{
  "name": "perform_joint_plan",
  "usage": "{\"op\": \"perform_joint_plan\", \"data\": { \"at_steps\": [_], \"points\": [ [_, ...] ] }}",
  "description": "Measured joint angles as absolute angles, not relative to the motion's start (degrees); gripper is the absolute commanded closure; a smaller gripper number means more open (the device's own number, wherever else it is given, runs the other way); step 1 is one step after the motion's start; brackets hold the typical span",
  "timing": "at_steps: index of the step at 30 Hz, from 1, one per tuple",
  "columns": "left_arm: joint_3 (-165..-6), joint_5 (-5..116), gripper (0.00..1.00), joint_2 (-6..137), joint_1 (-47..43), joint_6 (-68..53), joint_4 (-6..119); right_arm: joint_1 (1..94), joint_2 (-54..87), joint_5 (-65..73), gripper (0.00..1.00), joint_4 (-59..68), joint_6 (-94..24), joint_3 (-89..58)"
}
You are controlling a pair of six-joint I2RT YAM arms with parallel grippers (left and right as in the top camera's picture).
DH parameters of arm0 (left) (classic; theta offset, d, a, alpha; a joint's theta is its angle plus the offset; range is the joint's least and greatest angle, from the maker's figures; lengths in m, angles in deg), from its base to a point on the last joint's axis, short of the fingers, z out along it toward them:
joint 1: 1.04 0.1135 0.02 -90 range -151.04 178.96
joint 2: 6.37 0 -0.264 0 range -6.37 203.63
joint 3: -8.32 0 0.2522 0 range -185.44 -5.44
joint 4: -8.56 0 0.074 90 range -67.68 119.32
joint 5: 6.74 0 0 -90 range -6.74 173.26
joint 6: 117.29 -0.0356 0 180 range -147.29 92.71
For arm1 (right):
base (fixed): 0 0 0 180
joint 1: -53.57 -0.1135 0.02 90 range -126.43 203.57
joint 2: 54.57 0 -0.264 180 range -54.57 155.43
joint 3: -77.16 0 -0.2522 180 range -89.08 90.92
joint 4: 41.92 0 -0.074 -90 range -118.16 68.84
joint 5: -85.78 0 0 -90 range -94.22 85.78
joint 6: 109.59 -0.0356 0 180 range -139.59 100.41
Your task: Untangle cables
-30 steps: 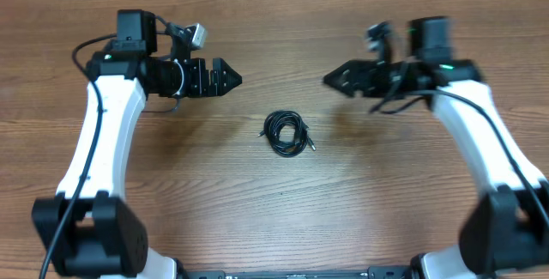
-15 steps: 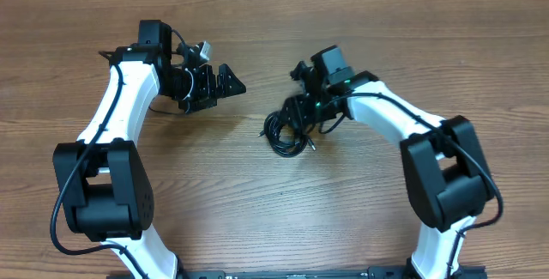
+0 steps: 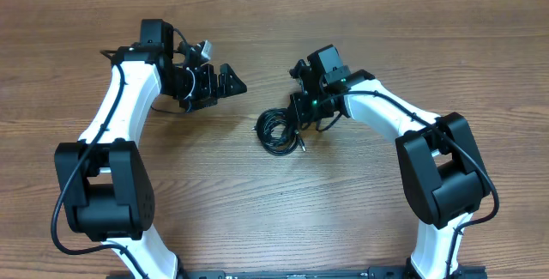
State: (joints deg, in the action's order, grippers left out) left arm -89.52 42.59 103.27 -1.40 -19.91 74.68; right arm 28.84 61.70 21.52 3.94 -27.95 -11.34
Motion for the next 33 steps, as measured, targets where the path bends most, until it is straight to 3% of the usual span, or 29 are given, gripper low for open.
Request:
{"op": "perform_joint_plan", "data": {
  "at_steps": [10,17,20,23,25,27,32,33],
  "points": [
    [-89.5,43.0,0.0,103.3,-4.8,-19.9,73.3,28.8,61.3,29.9,0.96,17.7,-28.6,7.8],
    [-89.5,43.0,0.0,103.3,-5.6,-19.9,72.7,28.8,59.3,31.0,0.96,20.8,-28.6,10.7],
    [-89.5,43.1,0.14,103.3,-6.1,-20.0,72.1,28.8,59.1,33.3,0.96,20.5,-28.6,10.7],
    [-89.5,43.2,0.2,103.3,-7.1,-20.9,71.5,28.8,59.1,36.6,0.96,19.4,-28.6,10.7],
    [-89.5,43.2,0.33,103.3,-8.0,-21.2,70.9,28.8,58.9,37.8,0.96,19.4,-28.6,10.7],
    [-89.5,43.2,0.55,103.3,-8.6,-21.6,70.3,28.9,58.8,38.5,0.96,19.3,-28.6,10.7],
    [-89.6,43.1,0.96,103.3,-9.2,-21.5,69.9,29.6,58.2,39.0,0.96,19.4,-29.0,10.7],
    [-89.6,43.1,0.96,103.3,-9.2,-21.6,69.9,29.9,58.1,38.8,0.96,19.4,-29.3,10.7]
  ]
}}
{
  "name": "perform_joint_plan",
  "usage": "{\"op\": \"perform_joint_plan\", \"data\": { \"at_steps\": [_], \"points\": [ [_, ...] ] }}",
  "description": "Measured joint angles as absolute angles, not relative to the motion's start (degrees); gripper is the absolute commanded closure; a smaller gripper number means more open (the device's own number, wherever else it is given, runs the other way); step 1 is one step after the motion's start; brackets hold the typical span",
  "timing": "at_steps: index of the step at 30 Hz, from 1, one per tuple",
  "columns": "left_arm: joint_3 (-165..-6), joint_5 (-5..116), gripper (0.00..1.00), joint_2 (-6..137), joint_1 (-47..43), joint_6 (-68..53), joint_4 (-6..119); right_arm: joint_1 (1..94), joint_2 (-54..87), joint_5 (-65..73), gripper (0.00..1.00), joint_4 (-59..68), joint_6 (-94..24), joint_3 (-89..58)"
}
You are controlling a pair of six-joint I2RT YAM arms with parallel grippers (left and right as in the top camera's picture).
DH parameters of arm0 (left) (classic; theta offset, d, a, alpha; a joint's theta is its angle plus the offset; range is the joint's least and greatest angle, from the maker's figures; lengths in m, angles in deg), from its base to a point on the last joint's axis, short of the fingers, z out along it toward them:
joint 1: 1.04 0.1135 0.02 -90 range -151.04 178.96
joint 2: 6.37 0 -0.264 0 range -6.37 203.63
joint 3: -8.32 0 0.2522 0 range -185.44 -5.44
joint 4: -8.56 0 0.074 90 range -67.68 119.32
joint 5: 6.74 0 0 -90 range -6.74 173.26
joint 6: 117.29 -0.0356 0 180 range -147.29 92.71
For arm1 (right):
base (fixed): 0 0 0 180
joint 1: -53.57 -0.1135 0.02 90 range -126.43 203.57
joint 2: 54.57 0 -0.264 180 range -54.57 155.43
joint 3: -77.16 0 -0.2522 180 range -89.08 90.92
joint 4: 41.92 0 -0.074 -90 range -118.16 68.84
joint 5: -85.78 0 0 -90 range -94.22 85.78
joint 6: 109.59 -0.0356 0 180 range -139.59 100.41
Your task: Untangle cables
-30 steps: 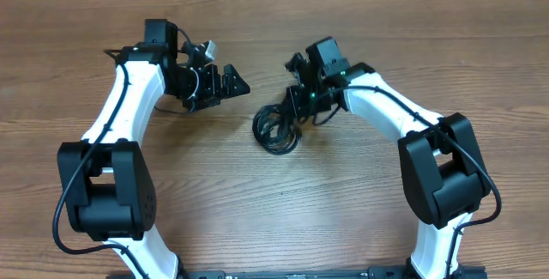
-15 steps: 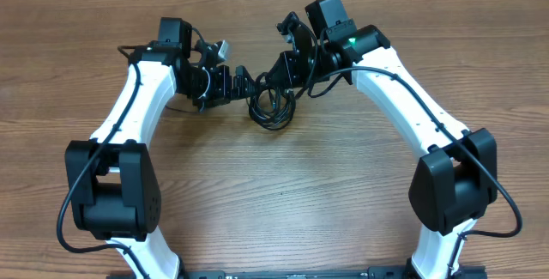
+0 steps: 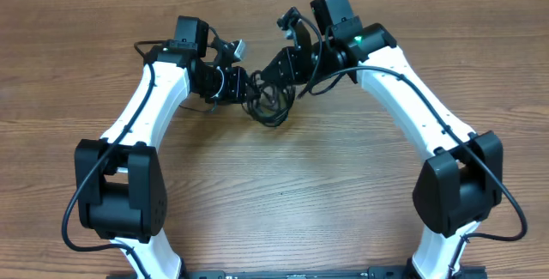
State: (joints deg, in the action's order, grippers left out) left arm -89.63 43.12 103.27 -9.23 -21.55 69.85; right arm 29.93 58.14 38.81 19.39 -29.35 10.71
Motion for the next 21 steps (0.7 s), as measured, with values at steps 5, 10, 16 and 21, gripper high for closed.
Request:
{"op": "perform_joint_plan", "data": {
  "at_steps": [5,10,16,21],
  "points": [
    [-89.6,42.9,0.96,103.3,-9.2,-19.9,69.8,33.2,58.0,38.4,0.96,20.2,-31.9,10.7],
    [-90.5,38.1,0.96,103.3,-7.9,-18.7,69.9,38.2,57.5,35.3,0.96,23.9,-33.1,10.9],
    [-95.7,26.8,0.94,103.4,-6.1,-18.6,69.9,39.4,57.0,23.1,0.96,29.3,-37.3,11.0],
    [-98.4,27.9,0.89,103.4,-5.7,-16.3,70.2,39.3,57.0,22.5,0.71,30.3,-36.7,11.0]
  ]
}}
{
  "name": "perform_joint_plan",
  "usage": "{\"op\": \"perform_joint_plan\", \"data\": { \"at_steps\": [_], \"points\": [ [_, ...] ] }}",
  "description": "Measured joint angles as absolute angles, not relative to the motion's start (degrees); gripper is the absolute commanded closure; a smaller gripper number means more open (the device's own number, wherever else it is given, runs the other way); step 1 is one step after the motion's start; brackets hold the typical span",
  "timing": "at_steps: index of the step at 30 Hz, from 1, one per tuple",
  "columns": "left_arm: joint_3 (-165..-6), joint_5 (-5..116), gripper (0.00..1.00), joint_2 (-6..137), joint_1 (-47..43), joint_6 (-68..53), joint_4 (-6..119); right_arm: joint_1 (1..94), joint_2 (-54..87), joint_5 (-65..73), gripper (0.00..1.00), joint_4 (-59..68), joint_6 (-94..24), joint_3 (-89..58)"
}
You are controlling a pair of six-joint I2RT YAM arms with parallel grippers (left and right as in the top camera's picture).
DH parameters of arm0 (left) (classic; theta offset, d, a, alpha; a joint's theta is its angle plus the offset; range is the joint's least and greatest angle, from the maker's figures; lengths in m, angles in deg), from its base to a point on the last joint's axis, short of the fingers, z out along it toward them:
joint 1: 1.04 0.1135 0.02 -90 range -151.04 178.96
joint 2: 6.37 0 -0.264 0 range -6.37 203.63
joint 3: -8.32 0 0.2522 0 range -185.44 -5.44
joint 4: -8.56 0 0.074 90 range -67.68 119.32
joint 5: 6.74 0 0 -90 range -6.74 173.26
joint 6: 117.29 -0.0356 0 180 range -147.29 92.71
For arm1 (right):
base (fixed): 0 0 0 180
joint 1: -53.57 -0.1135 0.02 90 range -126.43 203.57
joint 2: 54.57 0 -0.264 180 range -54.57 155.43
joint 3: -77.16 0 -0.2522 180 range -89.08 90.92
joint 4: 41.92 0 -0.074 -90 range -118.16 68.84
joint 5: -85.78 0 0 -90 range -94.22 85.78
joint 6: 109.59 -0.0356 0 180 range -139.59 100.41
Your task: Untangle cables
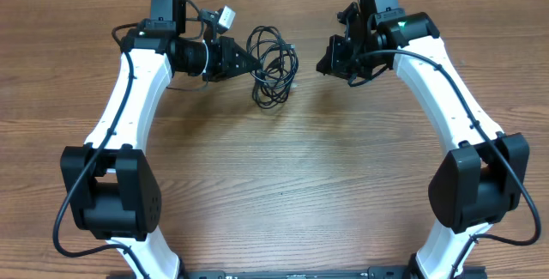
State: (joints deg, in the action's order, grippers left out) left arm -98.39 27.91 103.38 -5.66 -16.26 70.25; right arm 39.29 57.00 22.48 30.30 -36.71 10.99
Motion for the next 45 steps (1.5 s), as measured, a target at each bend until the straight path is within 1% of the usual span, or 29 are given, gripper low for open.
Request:
{"op": "perform_joint_plan", "data": {
  "at_steps": [1,3,4,6,7,8,10,11,13,15,16,19,20,21,22,24,25,26,27,28,31,32,33,36,40,43,45],
  "points": [
    [-98.5,30.4,0.92,103.4,-5.7,-14.8,71.1,39.2,57.0,23.7,0.66,30.3,-36.2,11.0],
    [-98.5,39.5,0.96,103.4,-6.3,-11.0,74.3,38.6,57.0,27.7,0.6,30.1,-35.6,11.0],
    [-98.5,43.0,0.96,103.4,-6.9,-10.0,75.1,37.8,57.0,29.9,0.59,30.2,-35.2,11.0],
    [-98.5,45.3,0.95,103.4,-7.9,-9.2,75.1,36.6,57.0,31.0,0.56,30.1,-35.0,11.0],
    [-98.5,46.3,0.92,103.4,-8.7,-9.0,75.1,36.0,57.0,30.9,0.53,30.2,-34.9,11.0],
    [-98.5,46.6,0.86,103.4,-9.1,-8.9,75.1,35.2,57.0,30.5,0.51,30.2,-34.9,11.0],
    [-98.5,47.4,0.62,103.4,-9.8,-8.4,75.1,33.9,57.0,28.1,0.5,30.7,-35.1,11.0],
    [-98.5,47.8,0.62,103.4,-10.2,-8.4,75.0,33.4,57.0,27.0,0.5,30.9,-35.3,11.0],
    [-98.5,48.6,0.64,103.4,-10.5,-8.3,75.0,32.0,57.0,22.2,0.5,31.2,-37.4,11.0],
    [-98.5,51.7,0.59,103.4,-10.5,-8.3,75.1,31.4,57.0,19.6,0.5,30.6,-39.0,11.0],
    [-98.5,55.5,0.59,103.4,-10.5,-8.2,75.7,31.0,57.1,18.1,0.52,29.4,-39.9,10.7],
    [-98.5,65.6,0.49,103.6,-10.8,-6.6,78.1,30.4,58.0,16.1,0.52,26.0,-42.8,9.0],
    [-98.5,69.4,0.48,104.2,-10.8,-5.6,78.6,30.1,59.1,15.7,0.53,24.8,-43.7,8.3],
    [-98.5,70.8,0.47,104.7,-10.8,-5.1,78.5,29.8,60.6,15.2,0.59,23.0,-44.7,7.5],
    [-98.5,72.5,0.46,105.5,-10.8,-4.5,78.4,29.7,61.3,15.2,0.59,22.4,-45.1,7.3],
    [-98.5,74.3,0.37,107.5,-10.3,-3.4,78.5,29.2,64.9,14.8,0.59,20.3,-47.1,6.5],
    [-98.5,74.8,0.36,108.2,-10.2,-3.2,78.5,29.1,66.7,14.8,0.59,19.9,-47.7,6.1],
    [-98.5,74.9,0.36,108.5,-10.0,-3.0,78.5,29.1,67.7,14.7,0.59,19.7,-48.1,5.9],
    [-98.5,75.0,0.36,108.8,-9.9,-2.9,78.5,29.1,69.1,14.6,0.62,19.5,-48.4,5.8],
    [-98.5,75.0,0.35,108.8,-9.7,-2.9,78.5,29.1,70.1,14.6,0.63,19.3,-48.6,5.7],
    [-98.5,75.0,0.34,108.8,-9.5,-2.8,78.5,29.2,72.5,14.4,0.72,19.3,-49.3,5.3],
    [-98.5,75.0,0.32,108.8,-9.4,-2.8,78.5,29.2,72.8,14.5,0.73,19.2,-49.5,5.3],
    [-98.5,75.1,0.31,108.8,-9.4,-2.8,78.5,29.1,73.0,14.7,0.76,19.0,-49.6,5.3],
    [-98.5,75.2,0.31,108.8,-9.4,-2.8,78.5,29.2,73.1,15.1,0.96,18.3,-49.5,5.3],
    [-98.5,75.2,0.36,108.8,-9.4,-2.8,78.5,29.2,73.1,15.1,0.96,18.6,-49.8,5.4],
    [-98.5,73.7,0.36,108.8,-9.4,-3.3,78.3,29.2,73.3,15.0,0.97,25.1,-49.3,8.5],
    [-98.5,69.8,0.36,108.8,-9.3,-5.4,77.3,29.2,73.5,15.1,0.96,30.3,-48.0,12.7]
  ]
}}
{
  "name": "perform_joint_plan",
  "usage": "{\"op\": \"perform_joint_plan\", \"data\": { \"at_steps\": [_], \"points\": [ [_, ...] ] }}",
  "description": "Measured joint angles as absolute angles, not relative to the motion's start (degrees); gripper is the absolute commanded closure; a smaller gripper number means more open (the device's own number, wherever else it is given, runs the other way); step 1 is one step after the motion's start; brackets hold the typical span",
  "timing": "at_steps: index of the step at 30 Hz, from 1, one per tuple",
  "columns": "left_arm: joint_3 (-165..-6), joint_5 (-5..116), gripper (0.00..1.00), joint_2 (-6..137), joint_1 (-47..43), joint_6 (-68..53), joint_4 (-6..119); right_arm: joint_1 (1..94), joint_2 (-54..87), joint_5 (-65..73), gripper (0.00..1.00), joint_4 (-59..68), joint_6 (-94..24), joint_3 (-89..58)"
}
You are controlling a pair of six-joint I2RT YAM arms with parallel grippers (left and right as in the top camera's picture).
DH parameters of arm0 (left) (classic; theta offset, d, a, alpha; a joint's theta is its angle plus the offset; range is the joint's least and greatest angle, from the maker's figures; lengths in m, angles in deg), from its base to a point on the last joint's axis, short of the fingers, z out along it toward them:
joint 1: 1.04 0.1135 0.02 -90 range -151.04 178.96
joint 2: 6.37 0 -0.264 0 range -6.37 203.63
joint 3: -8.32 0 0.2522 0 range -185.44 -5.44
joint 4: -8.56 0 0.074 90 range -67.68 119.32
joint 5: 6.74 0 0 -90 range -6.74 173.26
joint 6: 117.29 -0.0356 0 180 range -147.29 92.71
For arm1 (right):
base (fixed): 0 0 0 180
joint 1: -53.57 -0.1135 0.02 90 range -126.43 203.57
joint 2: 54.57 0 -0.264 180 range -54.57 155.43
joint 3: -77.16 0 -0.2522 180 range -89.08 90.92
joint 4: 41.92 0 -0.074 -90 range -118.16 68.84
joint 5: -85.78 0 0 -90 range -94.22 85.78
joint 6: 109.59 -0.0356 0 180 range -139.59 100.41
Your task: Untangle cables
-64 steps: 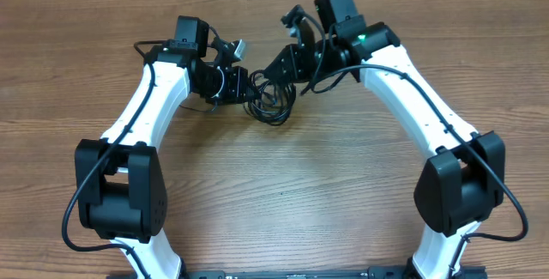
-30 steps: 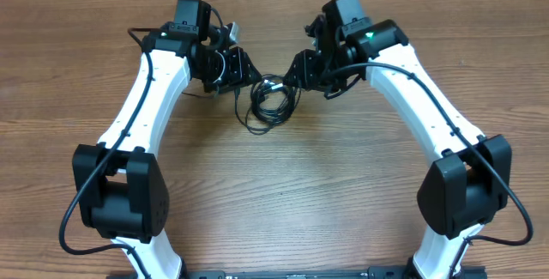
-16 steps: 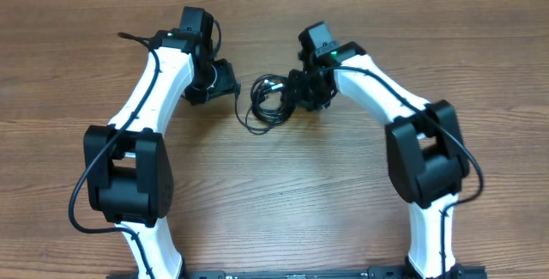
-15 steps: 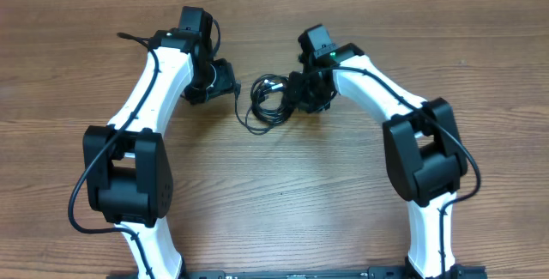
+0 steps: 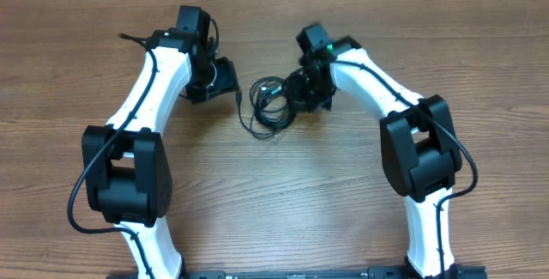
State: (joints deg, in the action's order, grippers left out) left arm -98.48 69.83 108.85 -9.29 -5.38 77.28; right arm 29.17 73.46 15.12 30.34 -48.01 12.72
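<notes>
A tangled coil of thin black cable (image 5: 268, 105) lies on the wooden table (image 5: 283, 193) at mid-back. One strand runs from the coil's left side up to my left gripper (image 5: 232, 86), which looks shut on that strand just left of the coil. My right gripper (image 5: 298, 97) points down at the coil's right edge, touching or nearly touching the loops. The wrist hides its fingers, so whether they stand open or shut does not show.
Both white arms reach in from the front corners, with their black bases at the near edge. A loose black lead (image 5: 129, 37) sticks out behind the left wrist. The wall edge runs along the back of the table.
The coil was up at the left gripper's tip; it now lies lower and nearer the middle. The left gripper has turned and drawn back a little. The right gripper came from the far right to the coil.
First the right gripper was at the coil on the table, with the left gripper apart. Then both grippers met at the coil further back. Then the left gripper alone held it, the right one drawn away. Now both are at the coil again.
</notes>
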Motion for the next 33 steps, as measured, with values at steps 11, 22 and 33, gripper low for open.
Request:
{"op": "perform_joint_plan", "data": {
  "at_steps": [11,22,33],
  "points": [
    [-98.5,46.9,0.5,108.8,-9.3,-13.9,74.0,29.2,72.3,23.5,0.96,42.6,-38.0,32.4],
    [-98.5,43.0,0.48,108.8,-9.3,-15.7,74.5,29.5,72.4,27.4,0.96,41.3,-37.4,32.4],
    [-98.5,48.5,0.41,108.8,-9.6,-11.7,77.1,32.2,72.4,32.1,0.96,35.5,-39.9,32.4]
  ]
}}
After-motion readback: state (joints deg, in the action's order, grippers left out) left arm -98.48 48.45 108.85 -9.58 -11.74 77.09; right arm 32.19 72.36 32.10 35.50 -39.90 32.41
